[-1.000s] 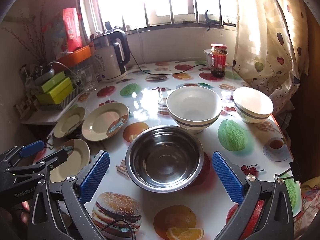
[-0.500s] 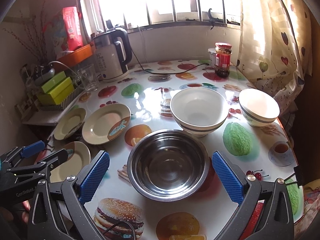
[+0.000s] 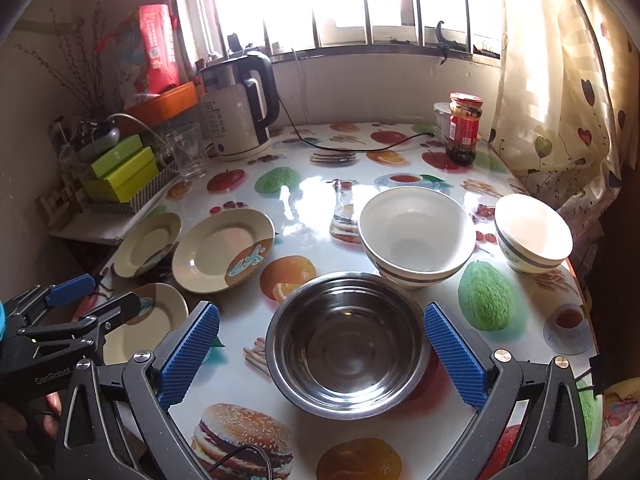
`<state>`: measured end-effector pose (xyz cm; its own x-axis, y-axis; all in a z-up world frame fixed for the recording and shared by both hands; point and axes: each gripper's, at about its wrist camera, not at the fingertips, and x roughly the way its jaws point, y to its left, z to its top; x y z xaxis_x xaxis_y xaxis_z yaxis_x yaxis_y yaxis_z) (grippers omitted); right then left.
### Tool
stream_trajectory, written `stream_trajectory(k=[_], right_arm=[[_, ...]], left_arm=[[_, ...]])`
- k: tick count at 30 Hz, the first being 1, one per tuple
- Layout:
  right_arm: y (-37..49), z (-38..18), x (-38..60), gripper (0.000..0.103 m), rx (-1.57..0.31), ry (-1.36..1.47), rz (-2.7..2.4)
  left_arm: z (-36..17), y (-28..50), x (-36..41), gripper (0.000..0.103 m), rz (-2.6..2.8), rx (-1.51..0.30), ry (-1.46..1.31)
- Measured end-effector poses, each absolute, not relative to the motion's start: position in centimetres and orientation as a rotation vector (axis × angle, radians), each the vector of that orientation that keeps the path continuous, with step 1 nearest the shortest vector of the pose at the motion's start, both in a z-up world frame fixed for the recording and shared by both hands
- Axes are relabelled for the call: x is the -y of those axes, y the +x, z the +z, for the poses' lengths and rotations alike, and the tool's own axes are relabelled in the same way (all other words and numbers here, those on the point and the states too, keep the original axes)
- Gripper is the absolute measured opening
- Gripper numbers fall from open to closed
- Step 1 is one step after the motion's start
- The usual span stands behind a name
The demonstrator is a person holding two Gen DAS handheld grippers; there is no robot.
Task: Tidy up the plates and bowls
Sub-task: 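Move both grippers toward the rim of the nearest beige plate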
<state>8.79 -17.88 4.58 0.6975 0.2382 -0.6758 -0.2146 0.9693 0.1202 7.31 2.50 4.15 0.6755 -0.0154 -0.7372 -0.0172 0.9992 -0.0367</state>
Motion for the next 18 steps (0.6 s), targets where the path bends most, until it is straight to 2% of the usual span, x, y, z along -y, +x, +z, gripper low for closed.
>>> stream_trajectory(k=[13,15,16,18], right_arm=[[14.6,6.1,15.8,0.103,-0.767,0.021,0.358],[15.6,6.1,15.2,0.094,-0.779,0.020,0.381],[16.2,6.0,14.9,0.093,-0.789,0.016,0.390],[17.5,5.6,14.4,0.086,-0.819,0.018,0.409]], left_arm=[[4.4,10.5,-7.1,0.084,0.026,-0.826,-0.151],[4.3,11.1,-7.6,0.083,0.028,-0.827,-0.164],[4.2,11.5,-7.8,0.083,0.027,-0.832,-0.167],[3.8,12.3,-8.2,0.074,0.030,-0.846,-0.181]])
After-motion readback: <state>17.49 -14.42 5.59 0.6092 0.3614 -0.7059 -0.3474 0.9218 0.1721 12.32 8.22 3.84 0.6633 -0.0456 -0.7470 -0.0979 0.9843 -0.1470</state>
